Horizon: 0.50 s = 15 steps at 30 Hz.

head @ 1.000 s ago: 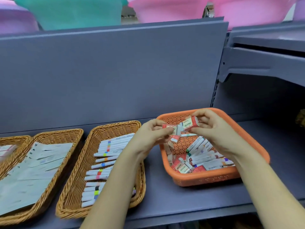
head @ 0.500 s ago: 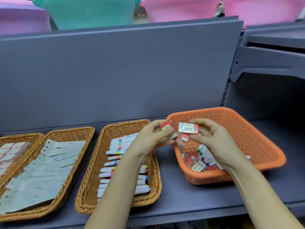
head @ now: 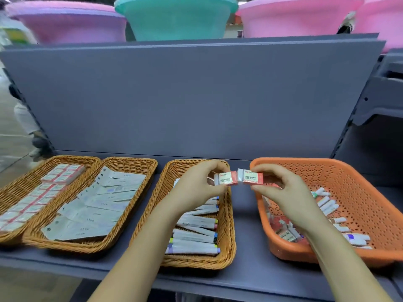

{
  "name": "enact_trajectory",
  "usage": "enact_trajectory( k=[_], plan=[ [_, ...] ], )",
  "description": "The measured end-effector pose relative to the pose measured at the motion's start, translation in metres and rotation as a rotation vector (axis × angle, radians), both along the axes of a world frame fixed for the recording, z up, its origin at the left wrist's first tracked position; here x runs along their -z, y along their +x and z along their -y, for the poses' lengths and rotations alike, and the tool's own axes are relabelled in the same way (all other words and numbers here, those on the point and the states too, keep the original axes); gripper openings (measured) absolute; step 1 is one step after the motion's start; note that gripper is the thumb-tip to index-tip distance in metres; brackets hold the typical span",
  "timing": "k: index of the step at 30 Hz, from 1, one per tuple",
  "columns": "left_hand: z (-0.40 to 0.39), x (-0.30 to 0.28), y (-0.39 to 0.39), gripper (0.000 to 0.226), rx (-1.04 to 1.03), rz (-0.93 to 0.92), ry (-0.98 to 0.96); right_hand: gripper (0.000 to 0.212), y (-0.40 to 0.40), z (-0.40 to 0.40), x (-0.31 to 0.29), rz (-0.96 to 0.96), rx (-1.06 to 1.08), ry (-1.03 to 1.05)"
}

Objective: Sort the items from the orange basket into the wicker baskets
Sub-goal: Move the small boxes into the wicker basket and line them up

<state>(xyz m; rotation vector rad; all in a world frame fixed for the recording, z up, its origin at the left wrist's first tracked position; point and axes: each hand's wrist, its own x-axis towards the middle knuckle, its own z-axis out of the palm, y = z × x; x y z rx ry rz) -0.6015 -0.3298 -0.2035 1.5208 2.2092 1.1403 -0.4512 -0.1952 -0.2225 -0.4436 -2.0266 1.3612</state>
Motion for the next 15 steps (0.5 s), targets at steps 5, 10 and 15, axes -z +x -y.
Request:
enact_trajectory(
  k=[5,10,15],
  plan=[
    [0.033,-0.002,-0.018,0.032,-0.092,-0.103,-0.004,0.04,-0.025,0.018,0.0,0.067,-0.015,0.216],
    [0.079,-0.002,-0.046,0.032,-0.134,-0.111,0.002,0.04,-0.058,0.057,-0.003,0.138,-0.02,0.364],
    [0.143,0.001,-0.087,0.026,-0.143,-0.074,0.024,0.032,-0.102,0.119,-0.003,0.161,-0.032,0.426]
  ],
)
